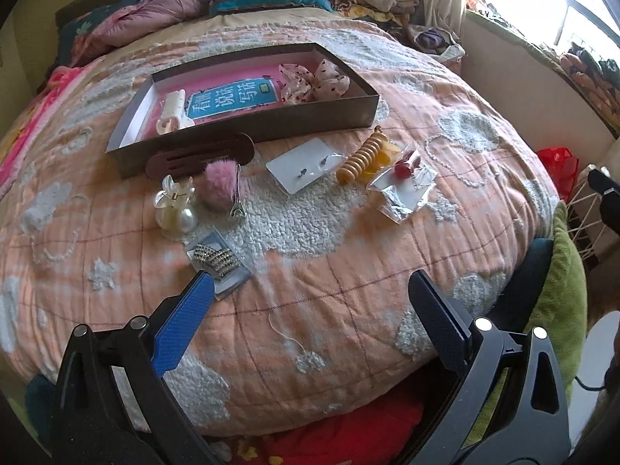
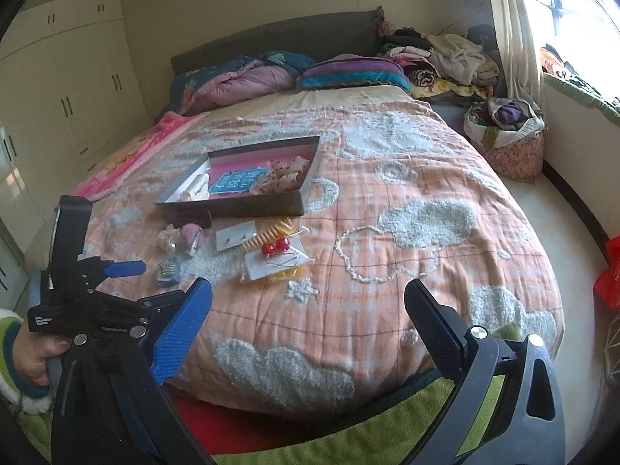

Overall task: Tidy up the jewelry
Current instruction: 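Move both open tools back toward the remaining jewelry, then grasp the clear hairpin case with the left tool while the right tool grasps the red earring bag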

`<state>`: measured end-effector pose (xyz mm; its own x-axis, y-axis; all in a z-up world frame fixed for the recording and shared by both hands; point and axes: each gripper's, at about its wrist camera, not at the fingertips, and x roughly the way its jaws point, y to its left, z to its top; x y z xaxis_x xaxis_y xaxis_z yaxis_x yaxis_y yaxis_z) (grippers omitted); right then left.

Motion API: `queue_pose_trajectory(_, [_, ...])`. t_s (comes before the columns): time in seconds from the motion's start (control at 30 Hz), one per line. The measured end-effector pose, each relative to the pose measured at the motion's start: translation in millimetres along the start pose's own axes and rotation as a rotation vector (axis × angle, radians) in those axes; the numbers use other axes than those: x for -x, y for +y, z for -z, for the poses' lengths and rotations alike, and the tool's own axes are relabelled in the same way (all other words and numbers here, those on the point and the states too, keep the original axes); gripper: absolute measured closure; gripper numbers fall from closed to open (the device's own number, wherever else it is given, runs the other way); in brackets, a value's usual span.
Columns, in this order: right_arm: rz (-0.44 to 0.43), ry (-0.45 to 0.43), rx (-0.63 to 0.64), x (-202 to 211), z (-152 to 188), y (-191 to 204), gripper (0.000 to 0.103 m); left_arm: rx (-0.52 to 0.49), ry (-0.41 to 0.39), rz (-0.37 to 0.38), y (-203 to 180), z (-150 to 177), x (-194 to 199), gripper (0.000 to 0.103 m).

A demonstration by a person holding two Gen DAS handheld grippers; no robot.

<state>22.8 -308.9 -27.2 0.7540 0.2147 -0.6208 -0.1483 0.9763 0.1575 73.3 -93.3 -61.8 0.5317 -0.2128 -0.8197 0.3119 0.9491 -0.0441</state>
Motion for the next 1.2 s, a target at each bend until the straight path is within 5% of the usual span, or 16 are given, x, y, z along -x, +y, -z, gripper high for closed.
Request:
queue_pose_trajectory(0.47, [0.015, 0.073, -0.013, -45, -16, -33, 0.004, 0.054, -0.029, -0.027, 21, -11, -3, 0.009])
queue_pose_trajectory(0.8, [-0.136, 0.194, 0.113, -113, -24, 11, 0.004, 0.161, -0.004, -0.032, 61, -4, -16, 0.009])
queue_pose_trajectory(1.2, [-0.137, 0.288, 0.186, -174, -22, 31, 0.004, 0.221, 0.063, 0.013, 70, 2, -50, 0.010])
